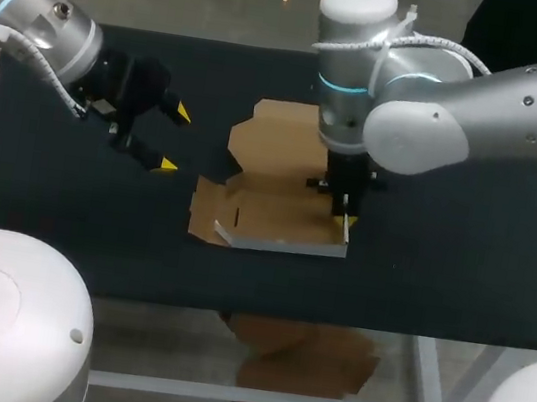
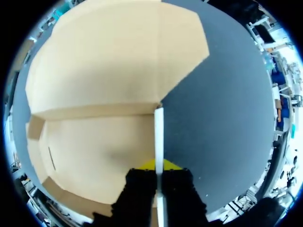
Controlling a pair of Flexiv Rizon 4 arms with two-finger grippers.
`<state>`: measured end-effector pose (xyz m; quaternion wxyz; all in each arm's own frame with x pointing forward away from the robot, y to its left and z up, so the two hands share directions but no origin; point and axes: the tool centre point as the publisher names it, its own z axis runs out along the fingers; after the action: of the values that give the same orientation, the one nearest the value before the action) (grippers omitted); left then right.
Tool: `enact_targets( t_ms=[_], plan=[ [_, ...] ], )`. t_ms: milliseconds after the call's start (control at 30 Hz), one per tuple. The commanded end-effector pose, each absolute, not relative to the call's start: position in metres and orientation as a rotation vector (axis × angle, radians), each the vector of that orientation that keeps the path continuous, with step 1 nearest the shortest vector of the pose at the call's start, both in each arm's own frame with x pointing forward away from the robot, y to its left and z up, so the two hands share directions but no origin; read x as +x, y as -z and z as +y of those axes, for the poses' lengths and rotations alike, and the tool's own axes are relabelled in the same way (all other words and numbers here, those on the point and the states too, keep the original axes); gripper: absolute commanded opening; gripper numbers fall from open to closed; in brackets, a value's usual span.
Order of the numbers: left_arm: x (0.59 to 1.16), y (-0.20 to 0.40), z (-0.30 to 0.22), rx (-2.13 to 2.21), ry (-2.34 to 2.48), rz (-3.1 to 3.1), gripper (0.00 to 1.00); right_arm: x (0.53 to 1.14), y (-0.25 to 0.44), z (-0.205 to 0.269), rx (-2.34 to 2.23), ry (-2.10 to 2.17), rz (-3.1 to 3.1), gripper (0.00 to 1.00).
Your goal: Assemble the packaging by folding the flat box into shape, placing the metal phone stand inside, and closing the box properly
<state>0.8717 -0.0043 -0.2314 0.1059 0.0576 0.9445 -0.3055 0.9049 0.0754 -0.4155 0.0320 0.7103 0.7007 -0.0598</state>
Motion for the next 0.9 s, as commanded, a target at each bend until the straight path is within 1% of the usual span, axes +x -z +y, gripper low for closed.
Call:
enact_targets(
  t_ms=[33, 467, 900],
  plan=[
    [0.871, 0.230, -0.004, 0.169, 0.894, 2.787, 1.00, 0.903, 0.414, 0.071, 2.215, 0.106, 2.191, 0.00],
    [0.871, 0.230, -0.004, 0.169, 0.894, 2.787, 1.00, 0.908, 0.419, 0.082, 2.203, 0.110, 2.234, 0.00],
    [0.871, 0.230, -0.004, 0.169, 0.894, 2.787, 1.00, 0.908, 0.422, 0.082, 2.215, 0.108, 2.233, 0.00]
  ],
)
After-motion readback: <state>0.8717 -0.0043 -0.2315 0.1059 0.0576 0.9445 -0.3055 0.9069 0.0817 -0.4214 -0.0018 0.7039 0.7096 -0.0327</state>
